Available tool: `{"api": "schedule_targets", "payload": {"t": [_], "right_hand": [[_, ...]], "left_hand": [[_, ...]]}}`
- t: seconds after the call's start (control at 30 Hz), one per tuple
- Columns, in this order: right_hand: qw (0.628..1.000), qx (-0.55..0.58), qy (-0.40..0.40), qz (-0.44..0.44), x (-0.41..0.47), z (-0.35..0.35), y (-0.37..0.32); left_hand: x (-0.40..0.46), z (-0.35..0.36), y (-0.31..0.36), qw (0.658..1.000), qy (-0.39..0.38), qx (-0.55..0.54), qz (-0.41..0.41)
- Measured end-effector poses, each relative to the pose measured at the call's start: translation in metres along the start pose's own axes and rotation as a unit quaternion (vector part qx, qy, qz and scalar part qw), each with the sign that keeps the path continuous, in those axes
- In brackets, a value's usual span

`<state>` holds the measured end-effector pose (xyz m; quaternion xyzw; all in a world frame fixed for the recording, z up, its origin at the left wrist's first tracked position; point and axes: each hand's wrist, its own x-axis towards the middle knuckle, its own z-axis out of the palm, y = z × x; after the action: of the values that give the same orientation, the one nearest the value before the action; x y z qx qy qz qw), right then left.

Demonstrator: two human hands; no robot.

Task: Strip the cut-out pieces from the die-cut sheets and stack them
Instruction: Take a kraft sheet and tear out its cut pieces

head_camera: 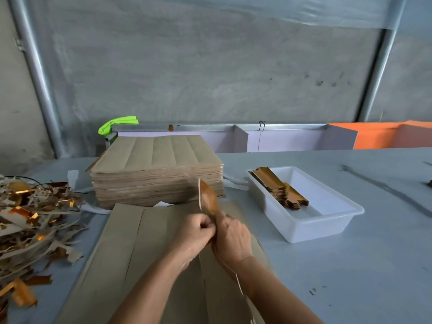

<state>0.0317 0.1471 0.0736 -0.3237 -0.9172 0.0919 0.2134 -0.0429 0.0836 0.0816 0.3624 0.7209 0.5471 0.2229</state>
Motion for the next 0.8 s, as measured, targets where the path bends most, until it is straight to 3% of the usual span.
{"api": "schedule_targets", "payload": {"t": [0.33,0.53,0.67,0.8], "right_hand": [[0.999,0.011,-0.036,0.028,0.003,0.001,0.015],[0.999,-0.012,-0.036,-0.005,0.004,0.007,0.018],[1.0,-0.012,-0.011,-0.015,0.004,0.009,0.029],[0.999,-0.036,-0.01,-0.036,0.002,0.012,0.043]], "left_hand": [[0.011,0.01,0.0,0.997,0.017,-0.031,-0.074],[0.015,0.022,-0.004,0.995,0.072,0.063,-0.028],[0.013,0.02,-0.005,0.998,0.025,0.034,-0.042],[0.01,0.009,-0.007,0.997,0.049,0.017,-0.057]]}}
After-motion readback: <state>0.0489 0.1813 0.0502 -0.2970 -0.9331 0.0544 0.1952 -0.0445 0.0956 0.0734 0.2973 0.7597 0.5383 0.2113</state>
